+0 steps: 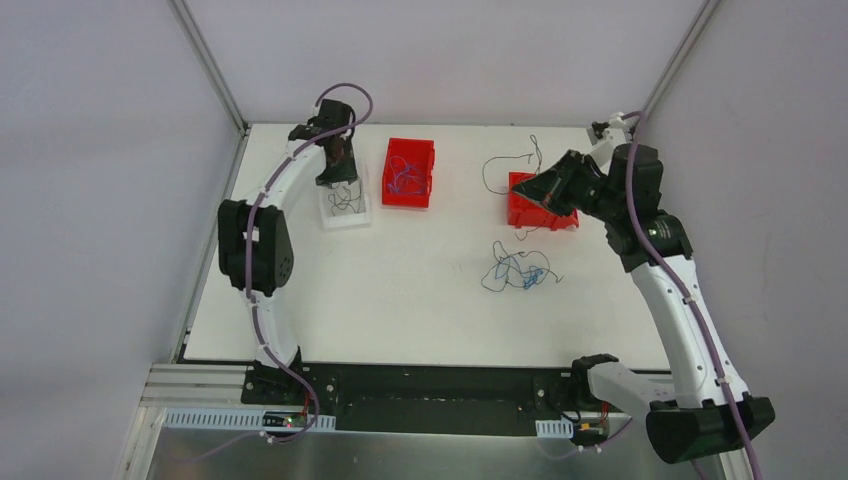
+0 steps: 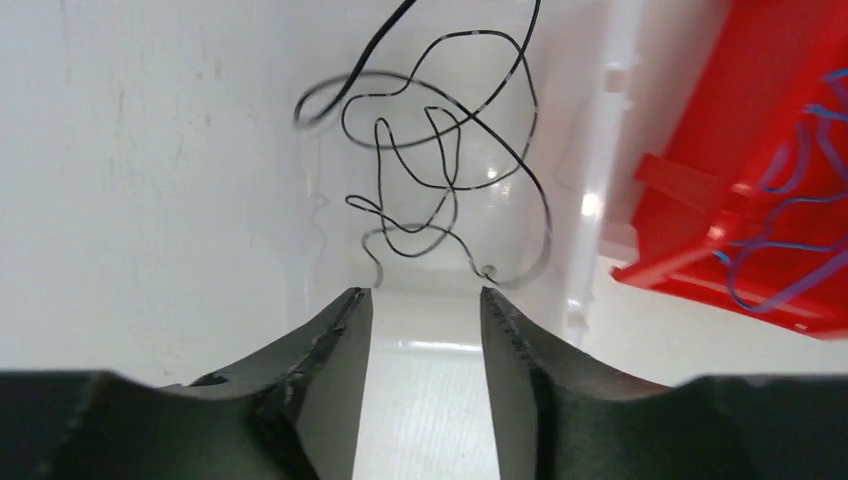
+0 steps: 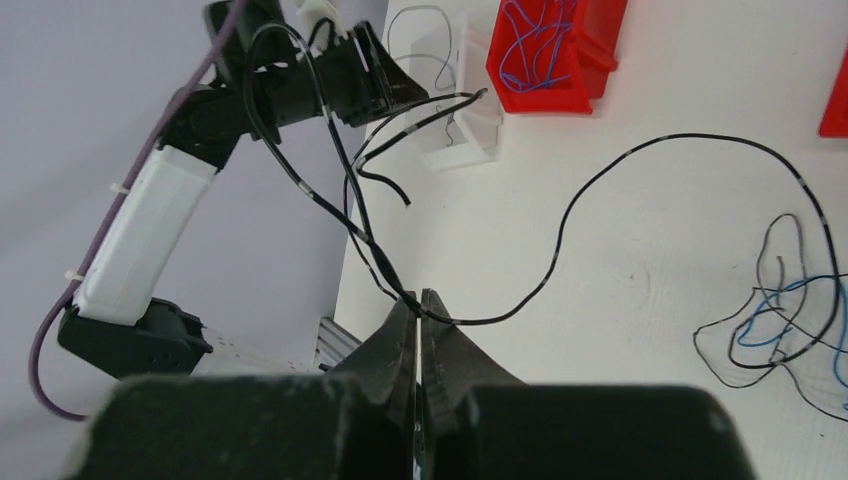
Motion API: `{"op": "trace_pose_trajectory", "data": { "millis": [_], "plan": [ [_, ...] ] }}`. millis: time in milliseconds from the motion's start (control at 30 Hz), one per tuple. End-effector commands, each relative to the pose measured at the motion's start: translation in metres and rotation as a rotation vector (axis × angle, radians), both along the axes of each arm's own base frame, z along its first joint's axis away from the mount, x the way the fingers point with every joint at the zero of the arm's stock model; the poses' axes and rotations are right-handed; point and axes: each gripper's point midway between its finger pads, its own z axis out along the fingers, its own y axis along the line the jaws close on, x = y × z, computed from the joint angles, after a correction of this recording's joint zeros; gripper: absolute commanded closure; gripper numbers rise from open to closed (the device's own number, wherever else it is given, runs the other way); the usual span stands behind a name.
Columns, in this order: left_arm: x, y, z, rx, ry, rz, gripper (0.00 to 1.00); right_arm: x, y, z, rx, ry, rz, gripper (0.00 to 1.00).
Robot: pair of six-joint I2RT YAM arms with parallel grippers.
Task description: Untangle the cables
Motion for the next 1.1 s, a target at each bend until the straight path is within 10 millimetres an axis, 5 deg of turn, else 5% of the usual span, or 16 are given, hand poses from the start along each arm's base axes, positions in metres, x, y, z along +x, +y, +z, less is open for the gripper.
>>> {"op": "trace_pose_trajectory", "data": {
  "millis": [0, 100, 167, 200, 400, 467, 500, 533, 600, 800, 1067],
  "plan": [
    [-0.013, -0.013, 0.062, -0.123, -0.134, -0.008, 0.50, 0.006, 0.030, -0.006, 0.021, 0.007, 0.067, 1.00],
    [-0.028, -0.015, 0.084, -0.159, -0.174, -0.021, 0.39, 0.007, 0.060, -0.015, 0.013, 0.015, 0.121, 1.00],
    [-0.042, -0.010, 0.101, -0.166, -0.214, 0.004, 0.08, 0.008, 0.085, -0.019, 0.018, 0.028, 0.171, 1.00],
    [-0.049, -0.007, 0.109, -0.168, -0.233, 0.016, 0.02, 0.007, 0.100, -0.020, 0.023, 0.030, 0.201, 1.00],
    [-0.088, 0.003, 0.155, -0.197, -0.353, 0.020, 0.01, -0.007, 0.178, -0.002, 0.063, 0.007, 0.403, 0.99],
    [-0.102, 0.003, 0.164, -0.215, -0.373, 0.008, 0.01, -0.002, 0.187, -0.005, 0.085, 0.033, 0.418, 0.52],
    [-0.107, 0.002, 0.163, -0.224, -0.370, -0.001, 0.01, 0.002, 0.188, -0.012, 0.074, 0.053, 0.405, 0.32],
    [-0.113, 0.000, 0.161, -0.236, -0.362, -0.013, 0.01, 0.004, 0.187, -0.020, 0.054, 0.072, 0.392, 0.21],
    [-0.122, -0.006, 0.151, -0.265, -0.330, -0.038, 0.01, 0.005, 0.182, -0.036, 0.016, 0.095, 0.372, 0.13],
    [-0.146, -0.032, 0.108, -0.341, -0.195, -0.100, 0.01, -0.002, 0.149, -0.064, -0.105, 0.096, 0.298, 0.12],
    [-0.162, -0.070, 0.062, -0.230, -0.061, -0.286, 0.01, -0.015, 0.109, -0.094, -0.195, 0.125, 0.243, 0.07]
  ]
}}
